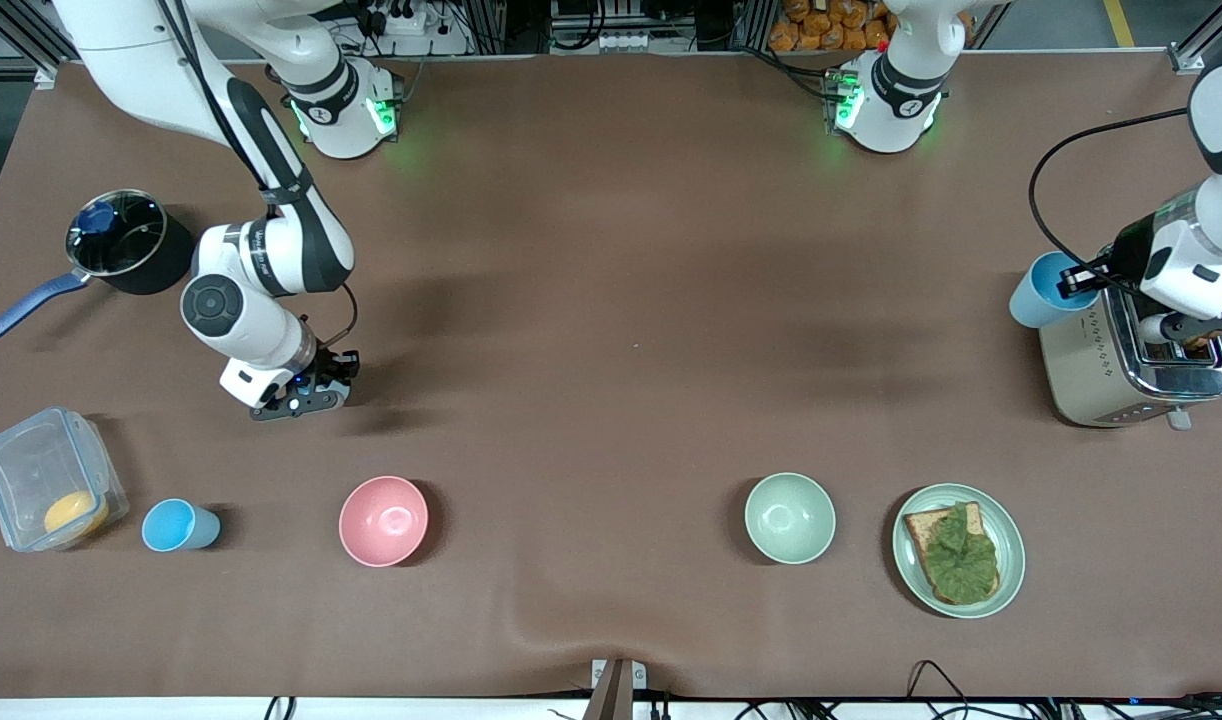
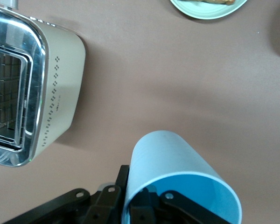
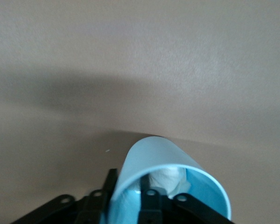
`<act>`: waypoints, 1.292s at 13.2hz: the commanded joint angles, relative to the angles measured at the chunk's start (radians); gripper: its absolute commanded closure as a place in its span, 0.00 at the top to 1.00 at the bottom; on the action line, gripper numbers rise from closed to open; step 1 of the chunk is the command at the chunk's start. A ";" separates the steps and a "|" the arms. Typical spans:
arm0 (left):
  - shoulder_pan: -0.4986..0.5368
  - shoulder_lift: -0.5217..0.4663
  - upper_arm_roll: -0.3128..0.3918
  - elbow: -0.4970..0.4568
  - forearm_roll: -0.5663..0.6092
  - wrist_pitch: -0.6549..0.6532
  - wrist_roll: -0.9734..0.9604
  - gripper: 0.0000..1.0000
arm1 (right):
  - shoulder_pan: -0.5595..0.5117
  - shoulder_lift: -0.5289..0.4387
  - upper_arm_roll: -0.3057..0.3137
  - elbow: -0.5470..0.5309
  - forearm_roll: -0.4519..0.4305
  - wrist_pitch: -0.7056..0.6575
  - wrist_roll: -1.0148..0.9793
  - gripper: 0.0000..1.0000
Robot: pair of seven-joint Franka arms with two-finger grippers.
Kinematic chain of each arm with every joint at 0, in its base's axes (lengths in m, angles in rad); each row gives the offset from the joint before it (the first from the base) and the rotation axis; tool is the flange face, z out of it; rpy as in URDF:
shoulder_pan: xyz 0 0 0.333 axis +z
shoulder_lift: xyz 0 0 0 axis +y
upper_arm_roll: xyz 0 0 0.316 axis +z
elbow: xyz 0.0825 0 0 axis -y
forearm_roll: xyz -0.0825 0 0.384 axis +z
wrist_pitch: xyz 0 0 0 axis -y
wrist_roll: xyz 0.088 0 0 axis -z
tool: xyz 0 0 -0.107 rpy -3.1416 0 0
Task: Stack blue cups with both arms
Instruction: 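Carry the blue cup with the right gripper toward the table middle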
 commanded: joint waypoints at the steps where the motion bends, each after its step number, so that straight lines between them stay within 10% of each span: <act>1: 0.003 -0.008 -0.029 0.008 -0.028 -0.021 -0.049 0.00 | 0.001 0.005 0.004 0.058 -0.019 -0.086 0.018 0.00; 6: 0.003 -0.008 -0.061 0.021 -0.029 -0.021 -0.115 0.00 | 0.074 -0.011 0.019 0.256 -0.005 -0.429 0.109 0.00; 17: -0.001 -0.006 -0.168 0.096 -0.110 -0.021 -0.348 0.00 | 0.606 0.243 0.018 0.511 0.181 -0.167 0.988 0.00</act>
